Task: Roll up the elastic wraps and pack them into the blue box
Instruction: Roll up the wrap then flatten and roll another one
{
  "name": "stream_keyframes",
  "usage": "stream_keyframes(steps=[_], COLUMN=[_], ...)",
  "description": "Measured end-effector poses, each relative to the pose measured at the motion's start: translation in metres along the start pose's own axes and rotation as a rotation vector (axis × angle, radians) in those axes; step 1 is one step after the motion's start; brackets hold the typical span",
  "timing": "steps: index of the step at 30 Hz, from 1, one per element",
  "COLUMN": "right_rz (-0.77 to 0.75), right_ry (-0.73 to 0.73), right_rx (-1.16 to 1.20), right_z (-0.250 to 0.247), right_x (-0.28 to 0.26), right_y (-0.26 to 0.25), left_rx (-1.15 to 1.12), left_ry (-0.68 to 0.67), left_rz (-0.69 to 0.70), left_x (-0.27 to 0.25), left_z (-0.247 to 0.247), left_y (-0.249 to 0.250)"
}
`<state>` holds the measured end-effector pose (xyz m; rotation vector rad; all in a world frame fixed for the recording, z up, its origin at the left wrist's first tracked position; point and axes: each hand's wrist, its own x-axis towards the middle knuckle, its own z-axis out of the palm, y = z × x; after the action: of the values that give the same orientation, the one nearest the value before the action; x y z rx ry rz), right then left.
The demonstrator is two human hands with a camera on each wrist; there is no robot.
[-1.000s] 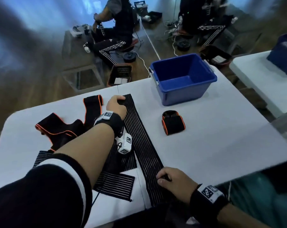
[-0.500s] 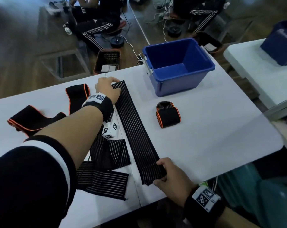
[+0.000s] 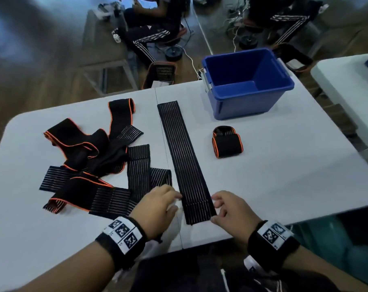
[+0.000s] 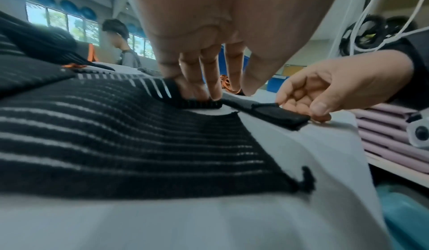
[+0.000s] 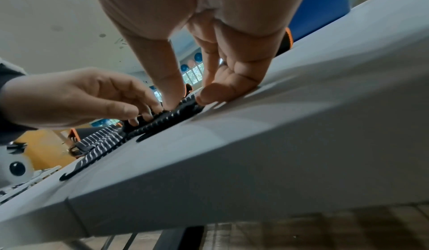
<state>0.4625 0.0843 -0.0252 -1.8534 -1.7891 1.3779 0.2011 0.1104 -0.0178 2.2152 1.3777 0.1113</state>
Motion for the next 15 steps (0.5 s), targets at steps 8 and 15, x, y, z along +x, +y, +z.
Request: stream_keyframes(steps=[8, 15], right_rz=[-0.038, -0.021], right_ry=[0.012, -0.025], right_rx=[0.024, 0.075], right_z=[-0.004, 0.000], right_x=[0.003, 0.000], right_y=[-0.008, -0.016], left_rx=[0.005, -0.063], left_ry=[0.032, 0.063], left_rz=[-0.091, -0.180], left_x=[-0.022, -0.022], left_z=[0.010, 0.020], left_y=[0.023, 0.041])
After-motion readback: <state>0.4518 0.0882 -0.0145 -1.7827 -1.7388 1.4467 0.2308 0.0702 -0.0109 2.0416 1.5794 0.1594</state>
